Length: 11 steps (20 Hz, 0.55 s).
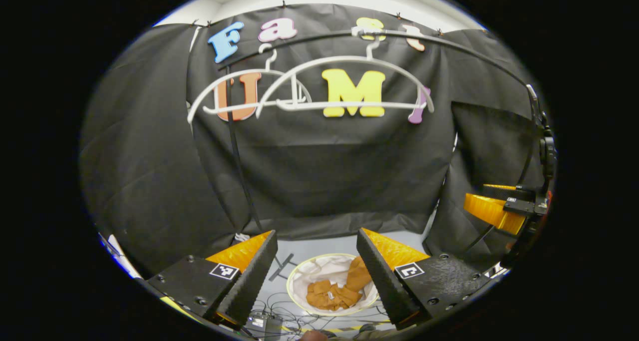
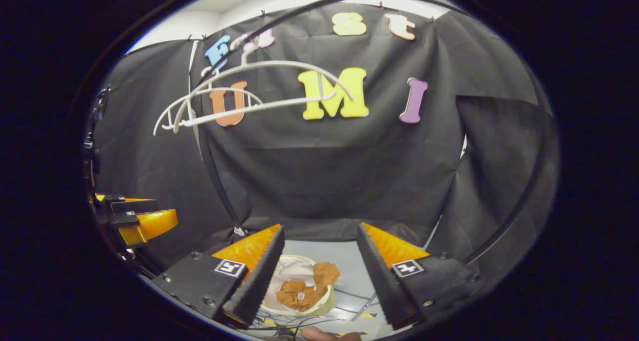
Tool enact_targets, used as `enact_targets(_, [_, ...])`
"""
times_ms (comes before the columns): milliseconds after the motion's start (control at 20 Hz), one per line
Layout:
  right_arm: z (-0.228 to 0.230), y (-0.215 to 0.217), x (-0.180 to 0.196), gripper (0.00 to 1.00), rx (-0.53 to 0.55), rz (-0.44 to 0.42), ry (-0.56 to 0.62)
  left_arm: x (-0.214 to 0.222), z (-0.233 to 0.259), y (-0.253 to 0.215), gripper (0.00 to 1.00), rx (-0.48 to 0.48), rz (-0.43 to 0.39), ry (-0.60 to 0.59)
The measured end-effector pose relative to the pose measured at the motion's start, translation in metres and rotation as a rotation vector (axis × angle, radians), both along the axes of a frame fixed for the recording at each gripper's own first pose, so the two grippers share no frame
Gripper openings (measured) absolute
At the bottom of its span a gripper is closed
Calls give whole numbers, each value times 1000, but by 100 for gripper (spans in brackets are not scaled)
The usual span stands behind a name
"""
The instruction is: Grasp the clothes on the hanger with both hands and then place them into the laundry hamper below.
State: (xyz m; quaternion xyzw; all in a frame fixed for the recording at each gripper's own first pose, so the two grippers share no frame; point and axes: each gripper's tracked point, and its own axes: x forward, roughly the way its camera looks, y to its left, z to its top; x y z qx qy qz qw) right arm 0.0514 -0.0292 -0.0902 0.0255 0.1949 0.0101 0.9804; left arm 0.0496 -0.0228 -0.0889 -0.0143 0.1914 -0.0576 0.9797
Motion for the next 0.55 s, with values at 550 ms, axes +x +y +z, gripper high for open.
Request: enact_targets(550, [123,-2,-43,99,-21,39,-282,-44,141,31,100,-19,71,-312])
